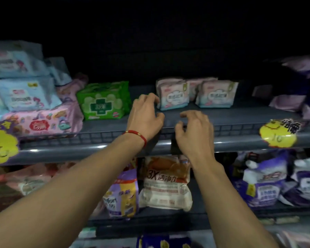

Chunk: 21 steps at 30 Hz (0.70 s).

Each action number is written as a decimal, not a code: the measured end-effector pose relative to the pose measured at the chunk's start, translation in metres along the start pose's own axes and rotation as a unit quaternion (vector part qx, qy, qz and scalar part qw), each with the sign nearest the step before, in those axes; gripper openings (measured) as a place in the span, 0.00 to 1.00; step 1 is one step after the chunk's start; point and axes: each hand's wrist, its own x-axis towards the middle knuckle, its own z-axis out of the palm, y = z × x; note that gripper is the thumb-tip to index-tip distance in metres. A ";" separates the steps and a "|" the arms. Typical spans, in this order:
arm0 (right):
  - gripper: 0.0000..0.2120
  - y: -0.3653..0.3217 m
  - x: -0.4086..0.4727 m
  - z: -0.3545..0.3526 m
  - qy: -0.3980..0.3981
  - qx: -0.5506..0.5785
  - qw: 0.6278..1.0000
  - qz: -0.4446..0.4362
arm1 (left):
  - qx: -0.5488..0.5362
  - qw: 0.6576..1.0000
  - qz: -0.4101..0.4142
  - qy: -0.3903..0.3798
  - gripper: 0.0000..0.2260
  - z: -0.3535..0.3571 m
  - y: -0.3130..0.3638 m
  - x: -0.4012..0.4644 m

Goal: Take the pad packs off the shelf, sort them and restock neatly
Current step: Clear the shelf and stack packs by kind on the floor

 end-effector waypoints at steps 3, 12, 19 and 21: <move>0.14 0.014 0.018 -0.009 0.002 0.003 1.000 0.014 | 0.016 0.999 0.013 -0.034 0.19 0.025 0.001 0.033; 0.33 0.085 0.153 -0.016 -0.156 -0.213 0.964 0.022 | 0.120 0.976 0.045 -0.178 0.40 0.059 -0.006 0.120; 0.37 0.106 0.164 -0.019 -0.132 -0.337 0.932 0.034 | 0.245 0.959 0.069 -0.122 0.33 0.066 0.003 0.121; 0.31 0.104 0.158 -0.028 -0.112 -0.354 0.928 0.021 | 0.224 0.966 0.071 -0.105 0.28 0.063 0.005 0.120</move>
